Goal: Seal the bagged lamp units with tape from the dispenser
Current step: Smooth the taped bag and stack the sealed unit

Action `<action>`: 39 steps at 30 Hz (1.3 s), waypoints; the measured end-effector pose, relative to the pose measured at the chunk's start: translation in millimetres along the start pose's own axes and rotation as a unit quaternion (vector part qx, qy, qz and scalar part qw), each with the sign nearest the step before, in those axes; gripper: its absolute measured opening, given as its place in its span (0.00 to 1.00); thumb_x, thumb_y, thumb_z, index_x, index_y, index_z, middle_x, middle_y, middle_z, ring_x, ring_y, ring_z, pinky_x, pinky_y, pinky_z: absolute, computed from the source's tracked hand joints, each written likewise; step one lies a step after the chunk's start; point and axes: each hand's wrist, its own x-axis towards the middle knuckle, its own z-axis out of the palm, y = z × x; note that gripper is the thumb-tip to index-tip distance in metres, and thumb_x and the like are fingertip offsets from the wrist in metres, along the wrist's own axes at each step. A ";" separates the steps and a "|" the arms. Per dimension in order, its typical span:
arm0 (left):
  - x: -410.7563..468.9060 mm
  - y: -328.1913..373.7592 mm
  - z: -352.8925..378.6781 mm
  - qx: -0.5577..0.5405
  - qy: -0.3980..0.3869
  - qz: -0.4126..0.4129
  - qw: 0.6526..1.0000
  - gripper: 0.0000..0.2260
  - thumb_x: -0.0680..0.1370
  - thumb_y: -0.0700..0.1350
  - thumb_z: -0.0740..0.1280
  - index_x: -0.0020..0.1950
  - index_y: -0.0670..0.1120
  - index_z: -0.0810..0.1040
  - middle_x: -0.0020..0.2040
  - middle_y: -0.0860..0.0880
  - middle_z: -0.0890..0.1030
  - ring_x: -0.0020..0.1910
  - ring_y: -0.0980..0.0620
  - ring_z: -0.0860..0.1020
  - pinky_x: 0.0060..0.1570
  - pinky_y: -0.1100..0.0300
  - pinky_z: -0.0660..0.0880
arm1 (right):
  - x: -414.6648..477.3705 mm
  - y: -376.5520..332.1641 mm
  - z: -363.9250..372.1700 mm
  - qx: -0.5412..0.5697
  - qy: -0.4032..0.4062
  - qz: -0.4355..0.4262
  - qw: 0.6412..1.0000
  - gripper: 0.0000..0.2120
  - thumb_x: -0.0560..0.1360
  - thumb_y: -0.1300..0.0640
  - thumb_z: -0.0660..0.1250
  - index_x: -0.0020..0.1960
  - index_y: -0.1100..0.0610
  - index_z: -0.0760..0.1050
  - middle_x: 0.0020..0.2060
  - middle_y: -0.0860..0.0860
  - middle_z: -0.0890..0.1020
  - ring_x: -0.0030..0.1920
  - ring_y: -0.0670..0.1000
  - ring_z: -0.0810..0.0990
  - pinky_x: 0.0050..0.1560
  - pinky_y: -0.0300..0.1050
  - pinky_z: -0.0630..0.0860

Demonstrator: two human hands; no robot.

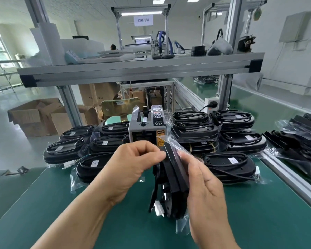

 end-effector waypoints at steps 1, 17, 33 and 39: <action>0.0 0.7 1.4 0.016 -0.008 0.001 1.000 0.10 0.68 0.53 0.77 0.37 0.47 0.82 0.34 0.50 0.77 0.35 0.56 0.72 0.37 0.66 0.70 | -0.7 0.4 1.8 -0.004 0.004 0.000 1.000 0.18 0.85 0.50 0.55 0.53 0.36 0.82 0.46 0.42 0.87 0.49 0.42 0.85 0.45 0.34 0.80; 9.8 -0.4 -1.3 0.081 -0.029 -0.016 0.996 0.06 0.73 0.43 0.75 0.37 0.43 0.83 0.36 0.49 0.82 0.37 0.56 0.78 0.42 0.63 0.75 | -4.5 10.6 9.5 -0.028 0.000 0.008 1.000 0.17 0.78 0.47 0.56 0.58 0.32 0.78 0.54 0.38 0.84 0.59 0.43 0.82 0.63 0.50 0.77; 9.1 -5.5 -3.1 0.092 -0.005 -0.006 0.996 0.07 0.73 0.41 0.75 0.37 0.42 0.82 0.34 0.49 0.82 0.34 0.57 0.78 0.36 0.67 0.75 | -7.6 8.6 12.1 -0.034 0.014 0.002 0.999 0.15 0.83 0.52 0.57 0.60 0.37 0.79 0.55 0.36 0.83 0.60 0.40 0.80 0.64 0.48 0.76; 5.7 -5.2 -1.8 0.114 0.009 0.004 0.993 0.07 0.71 0.44 0.77 0.37 0.44 0.82 0.34 0.47 0.81 0.33 0.55 0.76 0.36 0.64 0.74 | -8.9 7.9 11.9 -0.040 0.011 -0.001 0.999 0.15 0.84 0.52 0.57 0.62 0.42 0.80 0.55 0.33 0.83 0.60 0.37 0.79 0.64 0.45 0.76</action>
